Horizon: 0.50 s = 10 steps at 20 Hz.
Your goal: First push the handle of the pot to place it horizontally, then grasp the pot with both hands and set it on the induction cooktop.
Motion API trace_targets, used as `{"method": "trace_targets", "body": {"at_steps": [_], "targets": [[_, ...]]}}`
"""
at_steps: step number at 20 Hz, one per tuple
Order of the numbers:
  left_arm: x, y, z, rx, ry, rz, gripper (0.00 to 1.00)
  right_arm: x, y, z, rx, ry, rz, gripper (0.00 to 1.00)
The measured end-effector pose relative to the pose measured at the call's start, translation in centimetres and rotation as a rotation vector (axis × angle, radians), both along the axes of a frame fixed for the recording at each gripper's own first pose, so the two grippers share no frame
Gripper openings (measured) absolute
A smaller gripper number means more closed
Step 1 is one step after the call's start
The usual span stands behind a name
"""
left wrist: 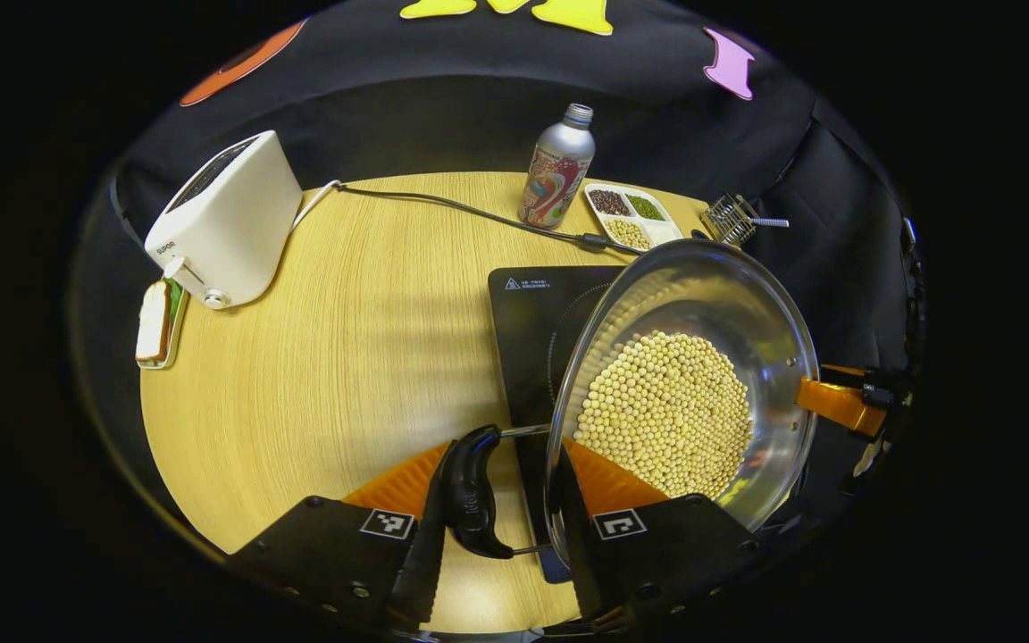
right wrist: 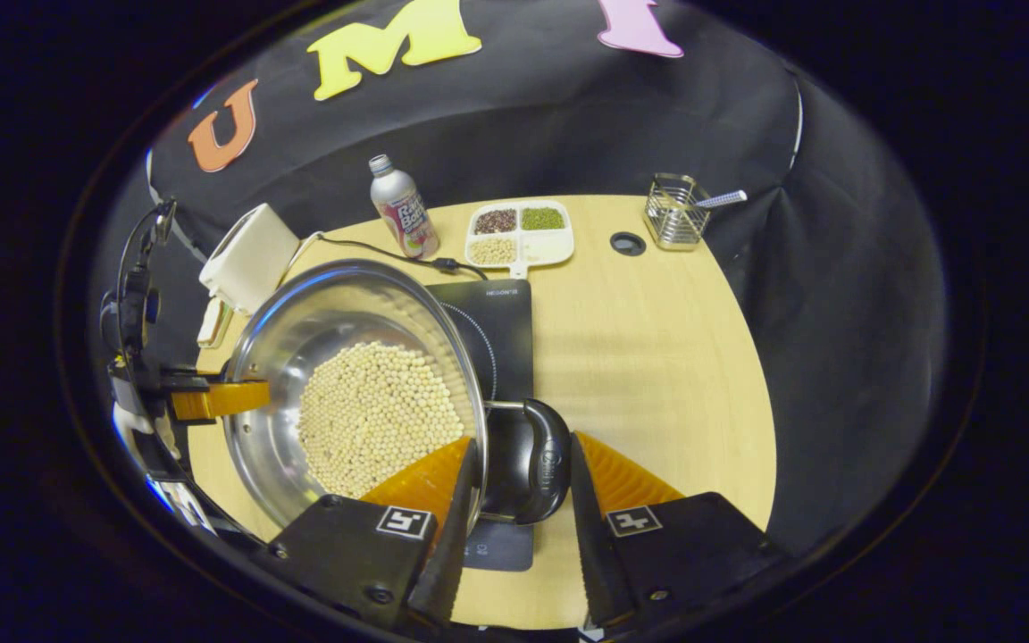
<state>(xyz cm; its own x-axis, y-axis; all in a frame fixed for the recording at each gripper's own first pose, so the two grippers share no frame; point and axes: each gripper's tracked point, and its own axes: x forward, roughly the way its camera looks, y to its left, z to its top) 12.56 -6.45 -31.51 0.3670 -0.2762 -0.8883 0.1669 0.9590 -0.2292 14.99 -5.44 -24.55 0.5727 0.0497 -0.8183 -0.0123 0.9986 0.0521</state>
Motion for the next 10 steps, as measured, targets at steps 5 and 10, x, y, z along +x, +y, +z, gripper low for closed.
{"method": "trace_targets", "body": {"at_steps": [5,10], "targets": [[1.5,-0.4,-0.8,0.013,0.014,0.031,0.58,2.8,-0.6,-0.7,-0.006,0.026,0.046,0.55],[2.2,-0.8,-1.7,0.016,0.034,0.043,0.58,4.3,-1.0,-0.9,-0.015,0.039,0.072,0.55]]}}
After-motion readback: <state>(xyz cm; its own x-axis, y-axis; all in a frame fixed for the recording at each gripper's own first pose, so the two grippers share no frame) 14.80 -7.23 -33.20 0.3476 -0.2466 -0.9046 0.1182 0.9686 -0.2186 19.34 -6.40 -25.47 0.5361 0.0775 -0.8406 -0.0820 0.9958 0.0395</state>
